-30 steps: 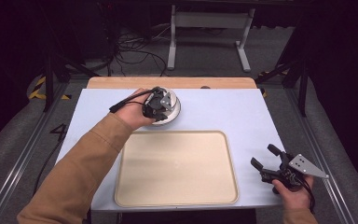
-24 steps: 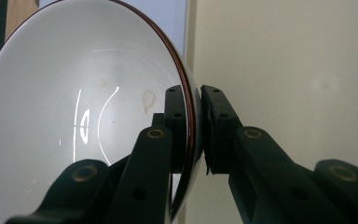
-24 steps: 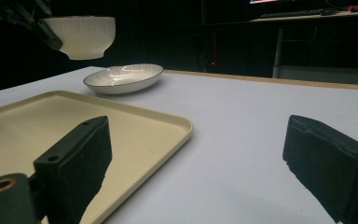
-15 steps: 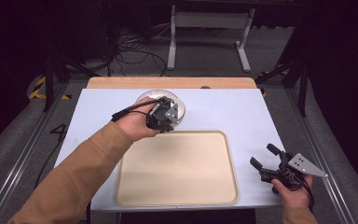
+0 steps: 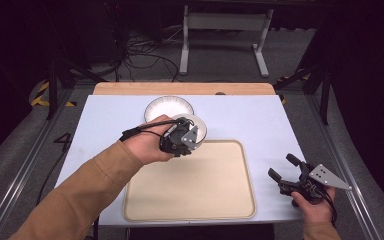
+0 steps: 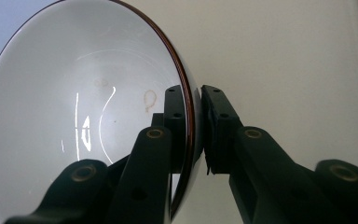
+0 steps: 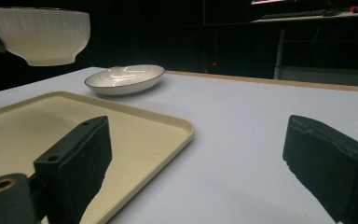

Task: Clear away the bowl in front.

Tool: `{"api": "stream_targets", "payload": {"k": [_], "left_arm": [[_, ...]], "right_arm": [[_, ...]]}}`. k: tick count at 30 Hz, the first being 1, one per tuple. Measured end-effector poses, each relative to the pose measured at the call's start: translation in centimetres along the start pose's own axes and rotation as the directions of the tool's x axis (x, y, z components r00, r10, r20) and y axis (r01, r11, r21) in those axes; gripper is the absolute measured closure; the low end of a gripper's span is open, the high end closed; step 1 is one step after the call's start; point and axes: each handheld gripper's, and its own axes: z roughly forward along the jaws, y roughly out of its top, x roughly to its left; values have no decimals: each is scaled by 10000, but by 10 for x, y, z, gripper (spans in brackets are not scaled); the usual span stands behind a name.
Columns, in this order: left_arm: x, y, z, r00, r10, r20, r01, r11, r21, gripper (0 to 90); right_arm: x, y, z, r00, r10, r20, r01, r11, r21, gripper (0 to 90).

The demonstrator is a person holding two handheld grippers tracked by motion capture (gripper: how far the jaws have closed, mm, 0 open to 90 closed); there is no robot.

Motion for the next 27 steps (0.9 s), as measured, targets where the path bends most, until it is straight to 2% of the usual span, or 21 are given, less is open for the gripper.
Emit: {"api": "stream_targets", "payload": {"k": [9, 17, 24, 25, 27], "left_arm": [[-8, -1, -2, 9994, 292, 159, -292, 9996, -21, 815], [-18, -1, -6, 9989, 304, 357, -289, 9987, -430, 816], [-27, 0, -5, 9964, 646, 554, -616, 9966, -545, 814], [-27, 1, -5, 9951, 828, 548, -803, 9957, -463, 814], [-29, 1, -4, 9942, 930, 546, -905, 9947, -479, 815]], "right_arm": [[0, -1, 1, 10000, 10, -14, -10, 10000, -3, 87], [1, -1, 1, 10000, -45, 2, 45, 10000, 86, 87], [1, -1, 1, 10000, -72, 5, 72, 9999, 96, 87], [1, -1, 1, 10000, -70, -7, 70, 9999, 104, 87], [1, -1, 1, 10000, -90, -5, 90, 9999, 128, 87]]}}
